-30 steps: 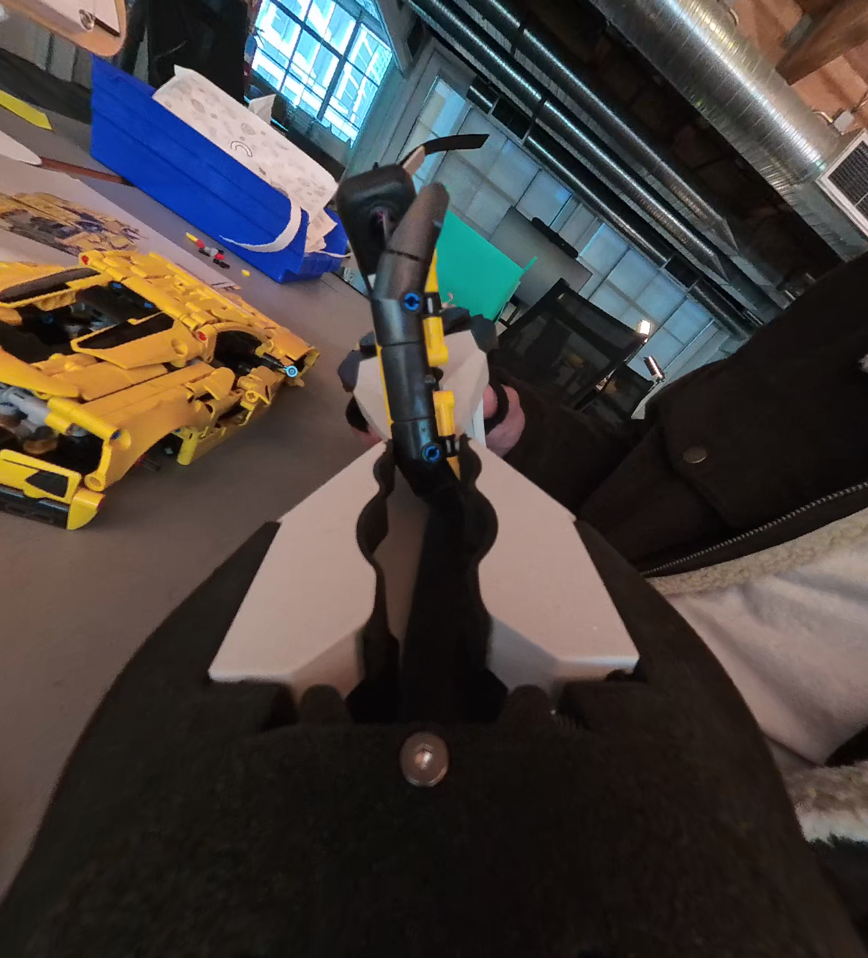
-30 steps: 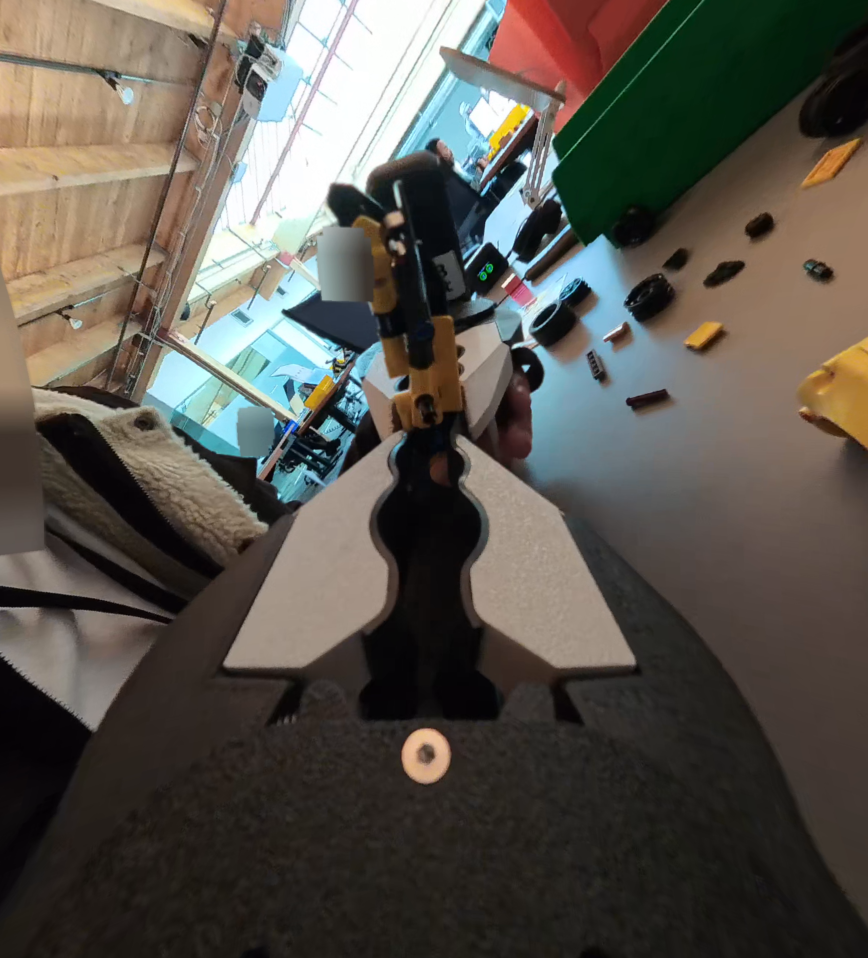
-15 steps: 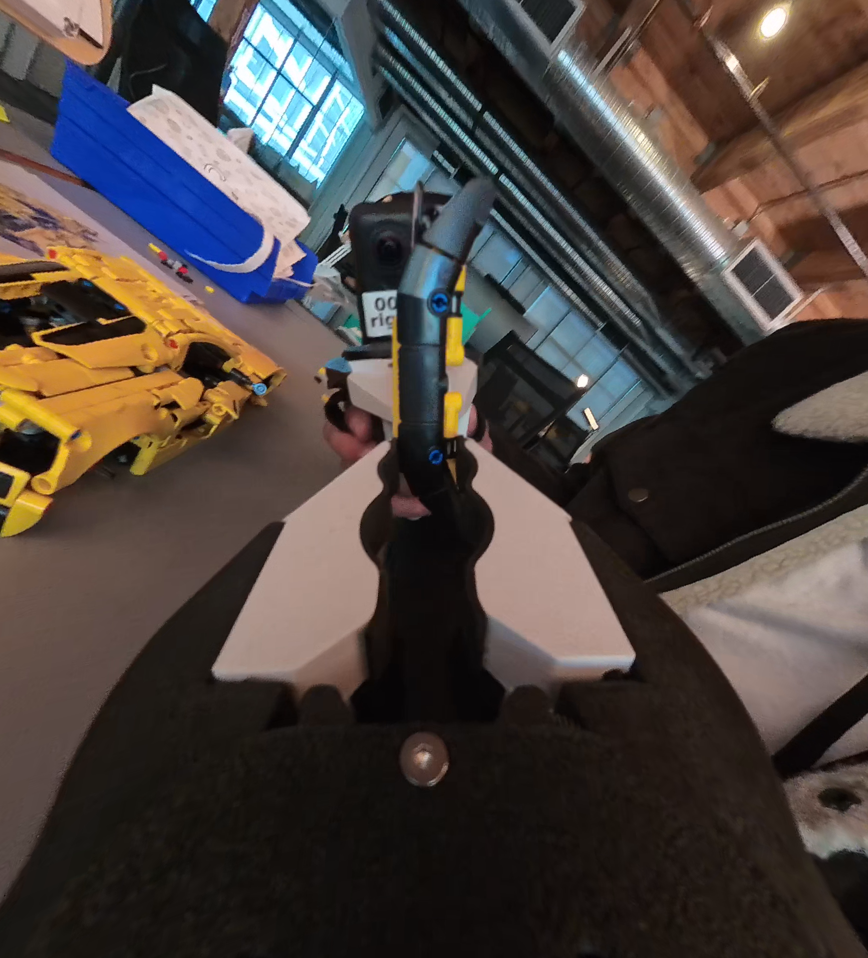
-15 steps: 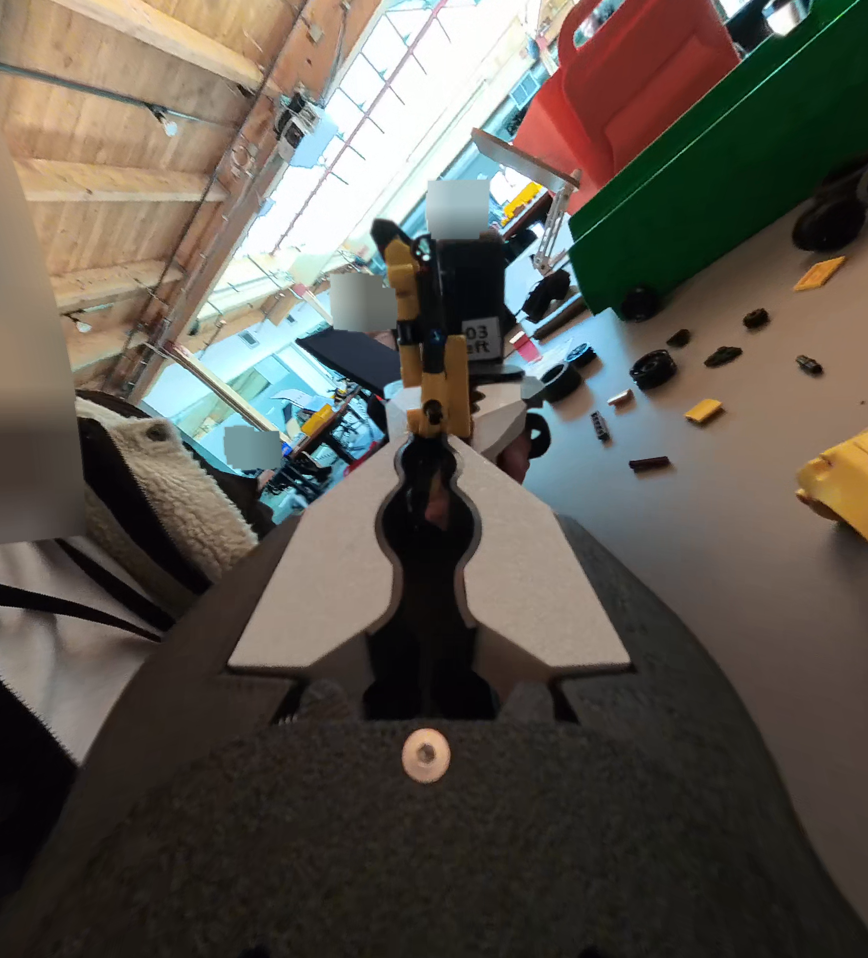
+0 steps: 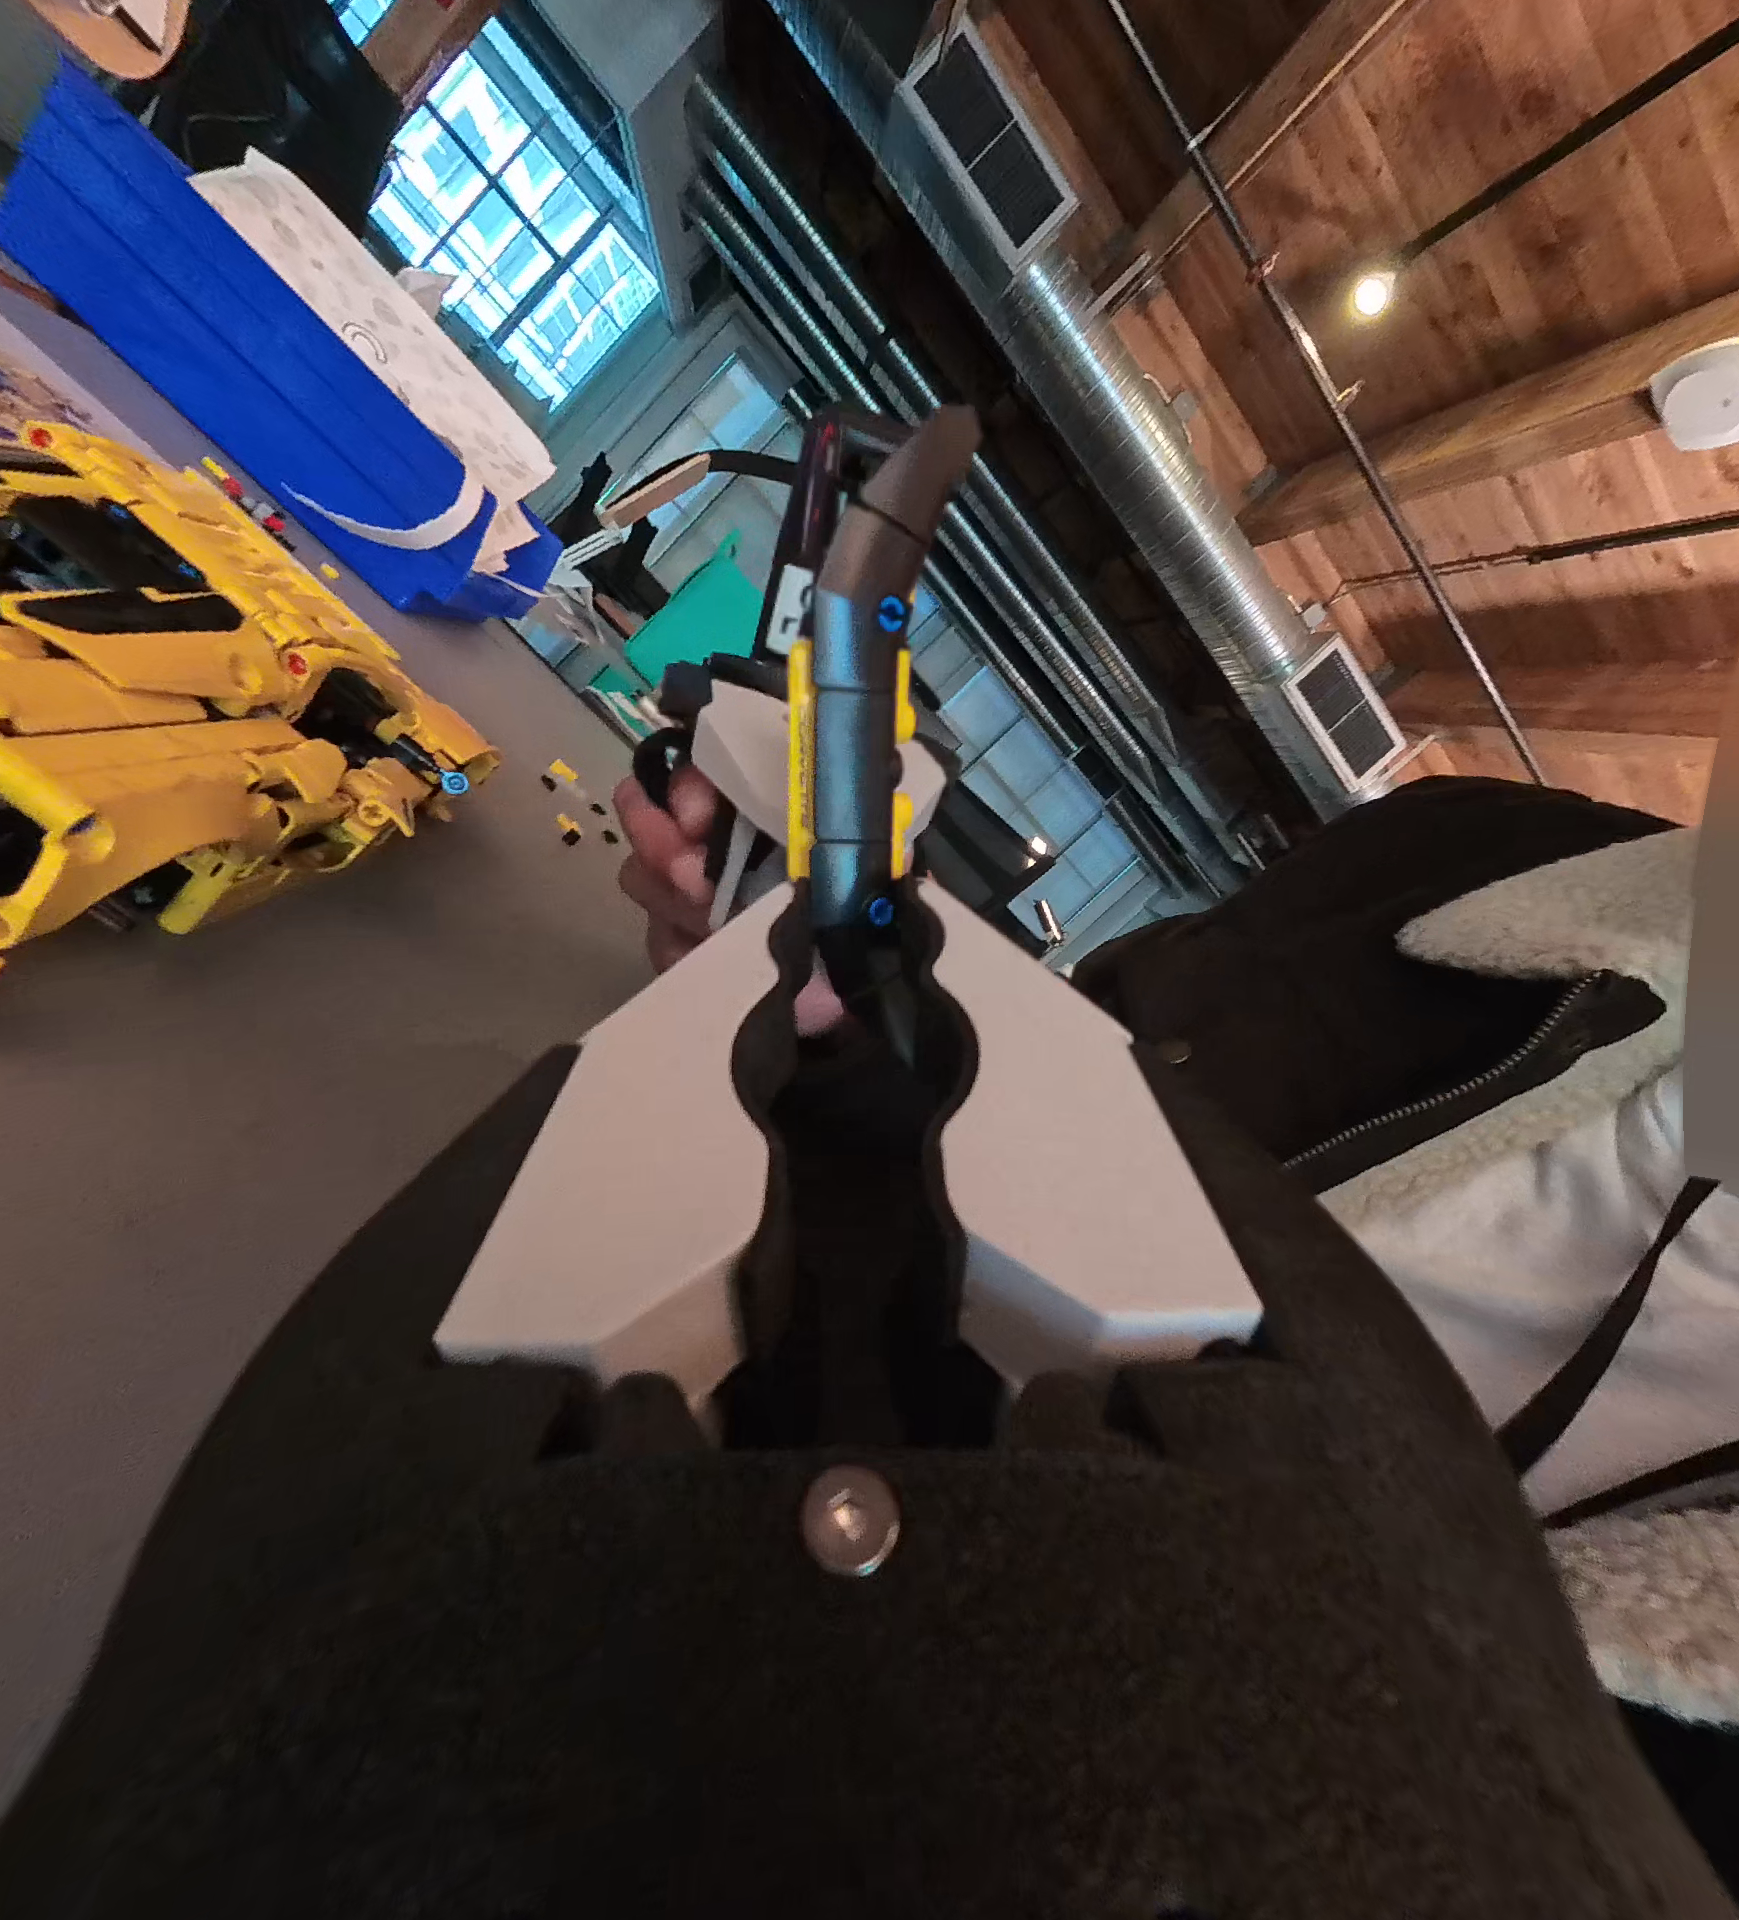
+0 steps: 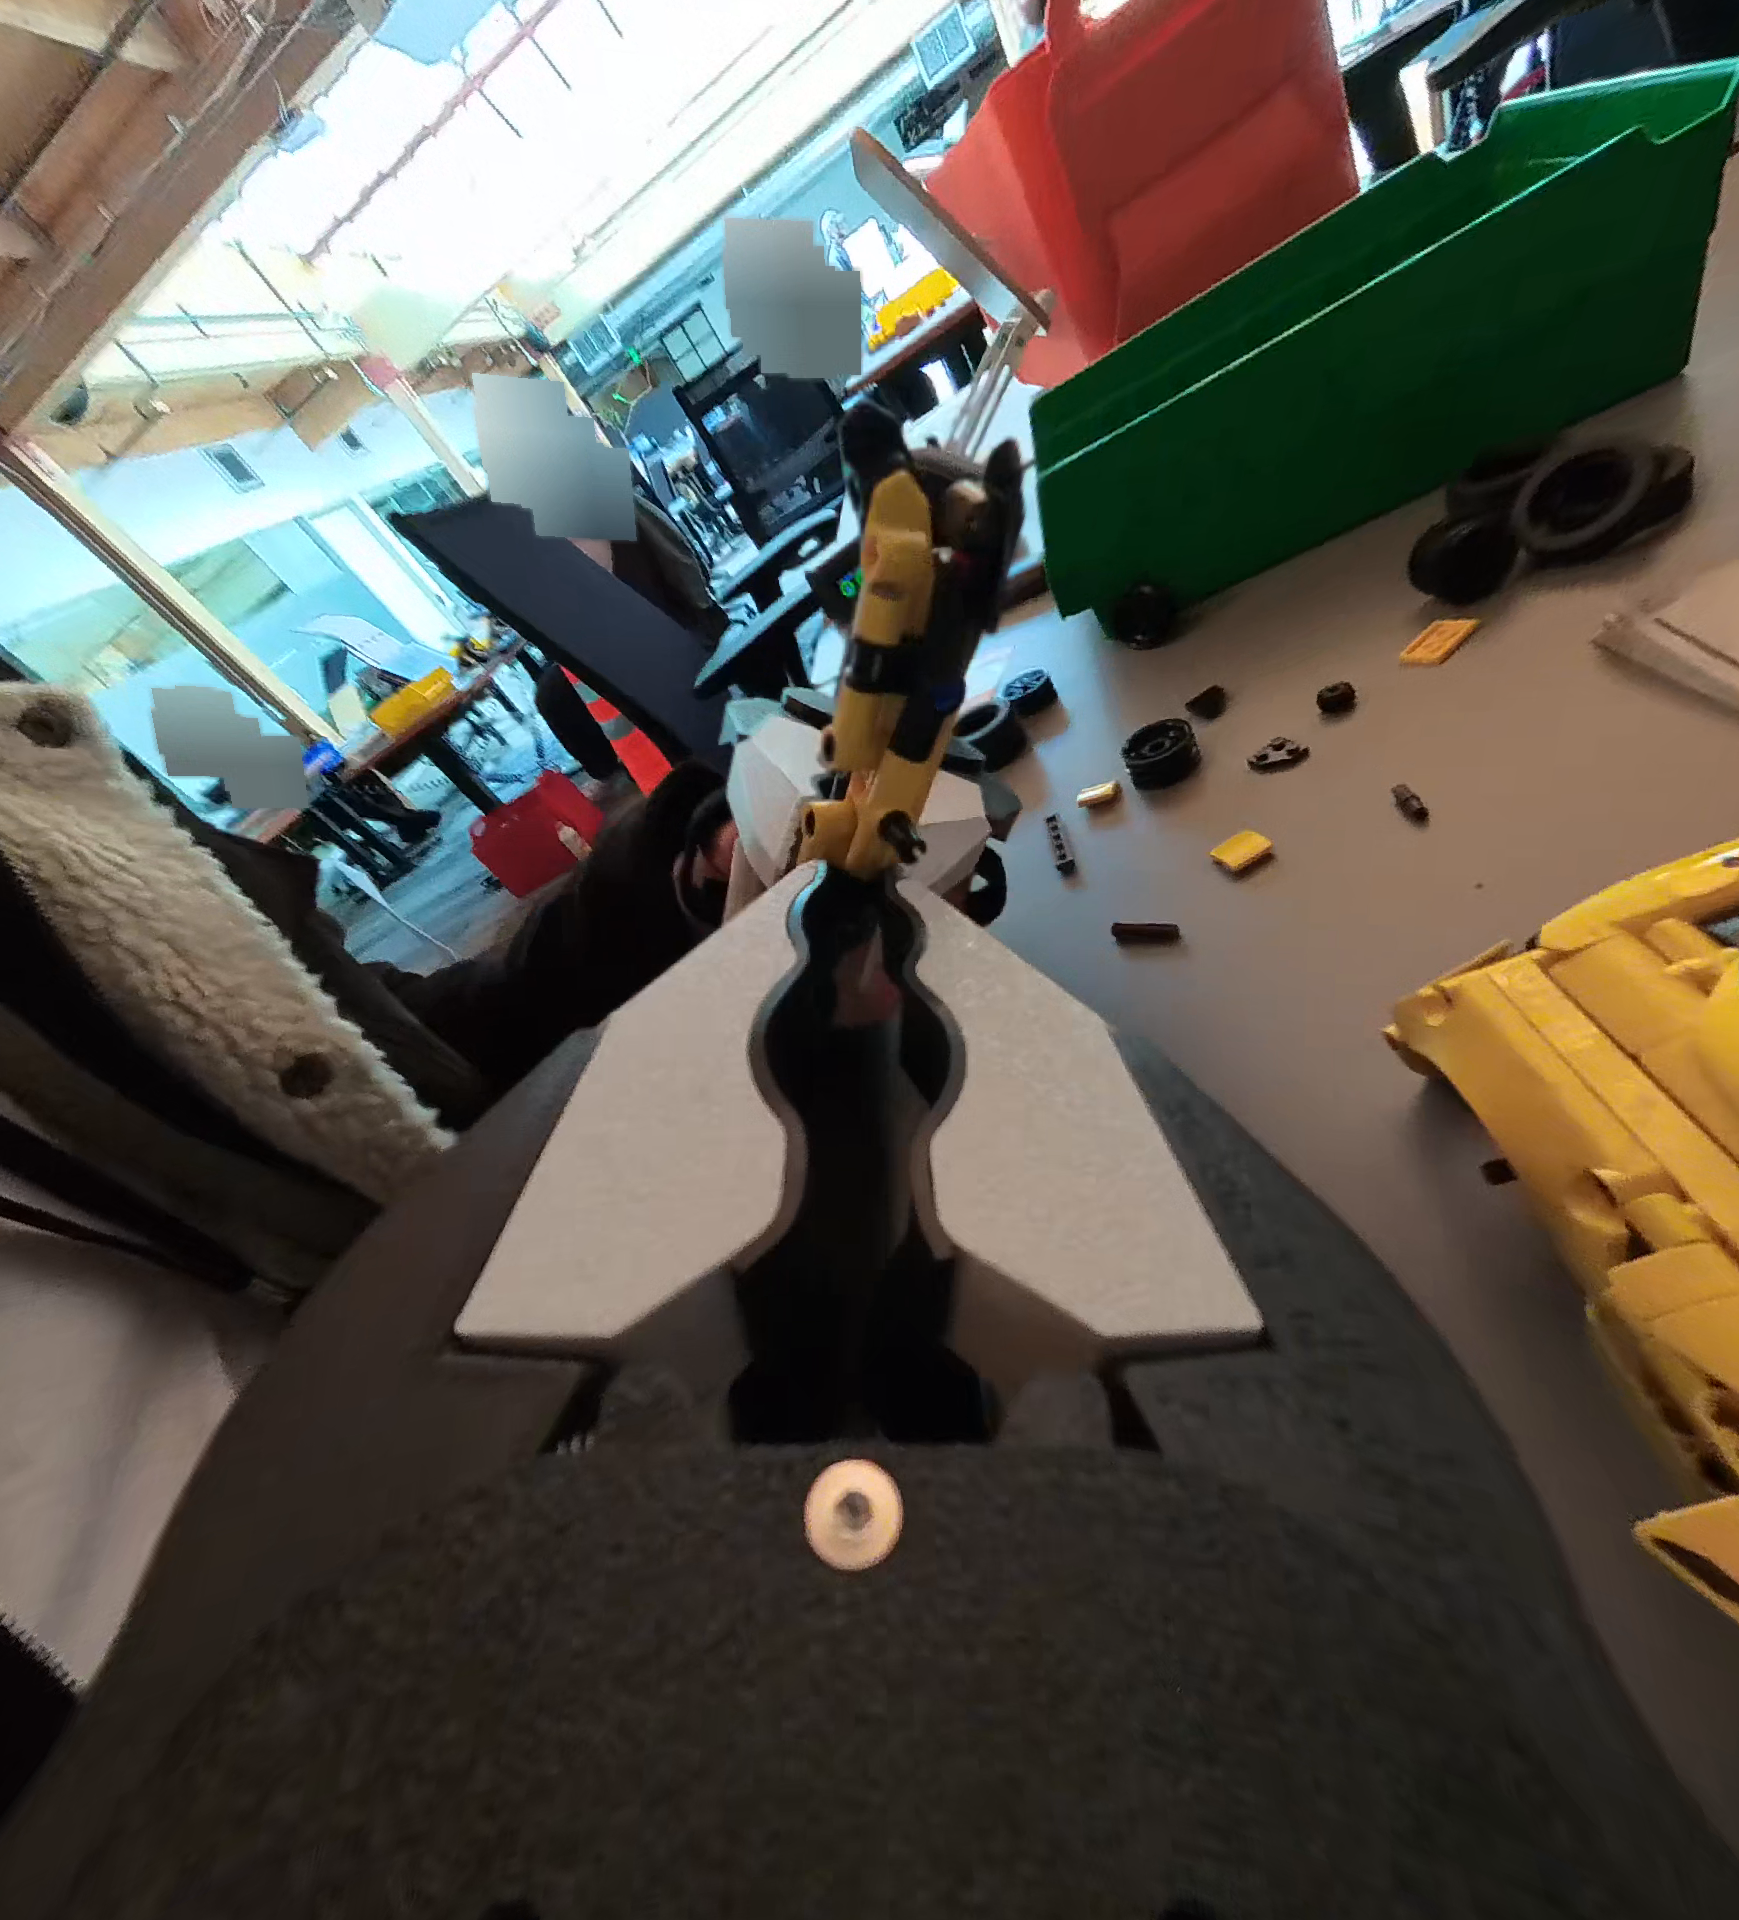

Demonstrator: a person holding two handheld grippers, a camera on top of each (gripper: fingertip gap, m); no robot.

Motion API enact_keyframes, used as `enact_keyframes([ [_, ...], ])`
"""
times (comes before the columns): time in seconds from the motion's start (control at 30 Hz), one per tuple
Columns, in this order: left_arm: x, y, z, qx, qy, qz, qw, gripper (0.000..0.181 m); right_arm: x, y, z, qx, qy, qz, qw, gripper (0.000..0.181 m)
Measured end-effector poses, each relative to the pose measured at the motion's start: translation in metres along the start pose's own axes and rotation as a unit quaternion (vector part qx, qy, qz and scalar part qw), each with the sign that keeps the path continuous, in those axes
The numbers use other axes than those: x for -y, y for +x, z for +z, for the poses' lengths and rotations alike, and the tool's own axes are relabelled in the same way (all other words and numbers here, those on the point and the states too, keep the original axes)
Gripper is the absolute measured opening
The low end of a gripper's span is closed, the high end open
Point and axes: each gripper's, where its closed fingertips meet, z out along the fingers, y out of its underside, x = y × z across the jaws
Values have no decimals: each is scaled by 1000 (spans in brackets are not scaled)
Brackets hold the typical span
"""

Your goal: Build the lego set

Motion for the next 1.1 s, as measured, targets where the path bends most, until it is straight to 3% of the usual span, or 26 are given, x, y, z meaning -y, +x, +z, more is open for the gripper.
enact_keyframes([
  [0.17,6,10,-3,-34,19,-4,999,15,2,-10,1,84,38,101,991,14],
  [0.33,1,22,-1,-88,6,-39,995,15,19,-16,-1,134,80,135,978,18],
  [0.43,-2,22,2,-85,-4,-38,996,15,25,-17,-3,140,85,137,977,7],
  [0.53,2,10,2,-32,8,-3,999,17,23,-8,-6,99,70,124,985,6],
  [0.6,14,3,-3,10,41,42,998,30,15,0,-9,55,33,112,992,5],
  [0.77,16,6,-1,33,42,100,994,40,-9,-11,-1,31,-65,71,995,0],
  [0.8,9,9,2,20,23,98,995,37,-9,-12,1,27,-67,65,995,0],
  [0.83,2,11,4,11,-1,95,995,0,-9,-11,3,23,-69,62,995,0],
  [1.0,6,-3,-3,60,9,91,994,0,-17,9,-16,-3,-68,94,993,0],
  [1.1,11,-14,-9,79,23,65,994,0,-32,39,-53,-111,-94,55,988,0],
])
